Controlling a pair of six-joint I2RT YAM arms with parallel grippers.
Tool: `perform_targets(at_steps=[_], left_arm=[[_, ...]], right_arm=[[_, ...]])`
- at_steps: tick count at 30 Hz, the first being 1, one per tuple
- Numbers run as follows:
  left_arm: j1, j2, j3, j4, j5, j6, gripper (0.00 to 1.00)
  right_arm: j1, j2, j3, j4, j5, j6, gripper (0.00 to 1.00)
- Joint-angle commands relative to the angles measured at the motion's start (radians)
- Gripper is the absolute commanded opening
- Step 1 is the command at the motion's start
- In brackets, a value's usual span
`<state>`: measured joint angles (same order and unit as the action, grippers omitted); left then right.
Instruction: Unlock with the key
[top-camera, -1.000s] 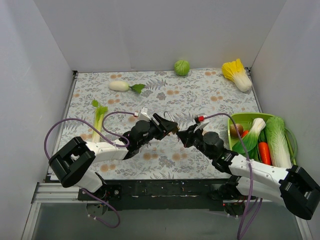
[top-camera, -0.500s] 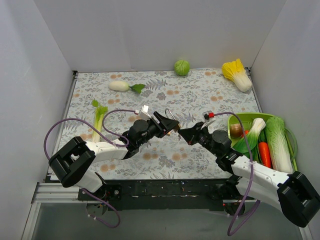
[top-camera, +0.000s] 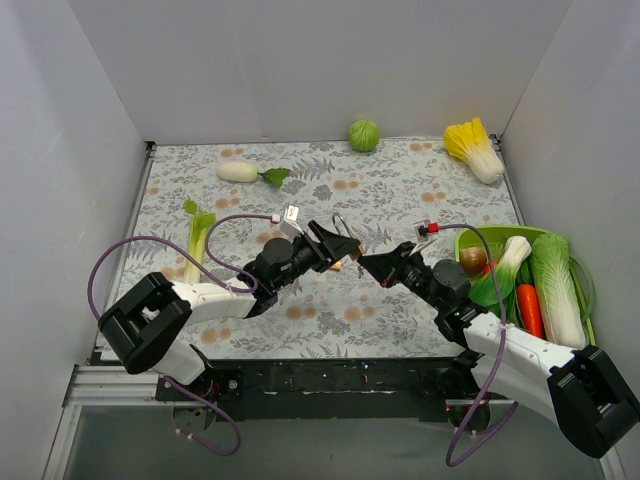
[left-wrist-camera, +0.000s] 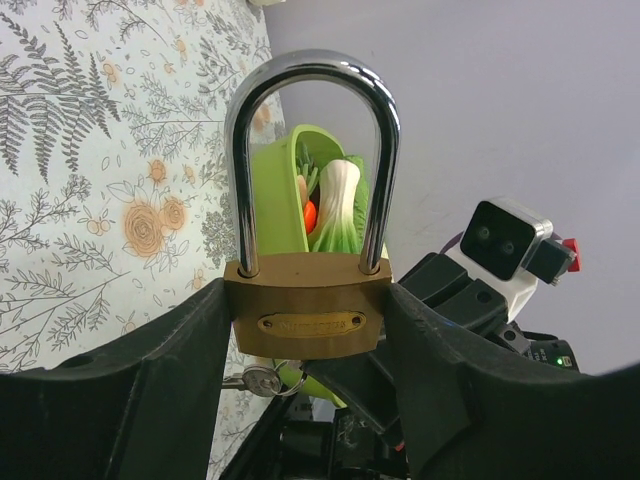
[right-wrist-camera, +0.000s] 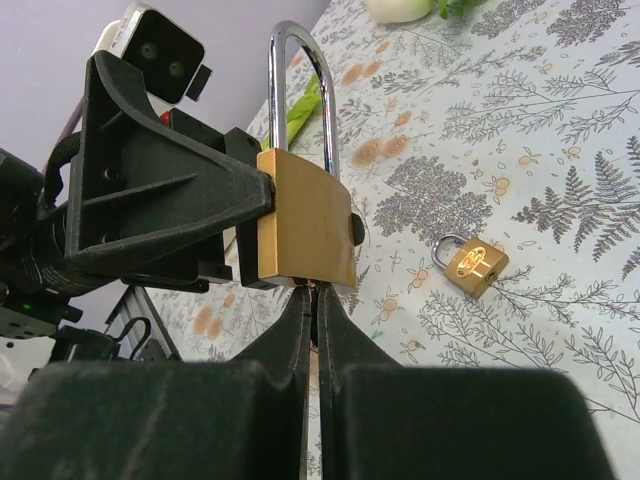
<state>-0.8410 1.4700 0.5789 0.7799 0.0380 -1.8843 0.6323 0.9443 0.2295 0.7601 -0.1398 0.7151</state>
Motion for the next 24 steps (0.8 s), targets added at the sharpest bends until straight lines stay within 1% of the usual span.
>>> perform_targets(at_steps=[1, 8, 18, 24], left_arm=[[-0.046, -0.028, 0.059, 0.206, 0.240, -0.006, 0.00], [-0.053, -0.031, 0.070, 0.216, 0.264, 0.040, 0.00], [-0.064, -0.020, 0.065, 0.303, 0.319, 0.063, 0.00], [-0.072, -0.017, 0.068, 0.328, 0.353, 0.080, 0.00]], right_arm=[[-0.017, 0.016, -0.012, 0.079, 0.003, 0.070, 0.01], [-0.045, 0.022, -0.027, 0.105, -0.020, 0.127, 0.01], [-0.075, 0.040, -0.050, 0.163, -0.061, 0.207, 0.01], [-0.094, 0.047, -0.064, 0.197, -0.080, 0.245, 0.01]])
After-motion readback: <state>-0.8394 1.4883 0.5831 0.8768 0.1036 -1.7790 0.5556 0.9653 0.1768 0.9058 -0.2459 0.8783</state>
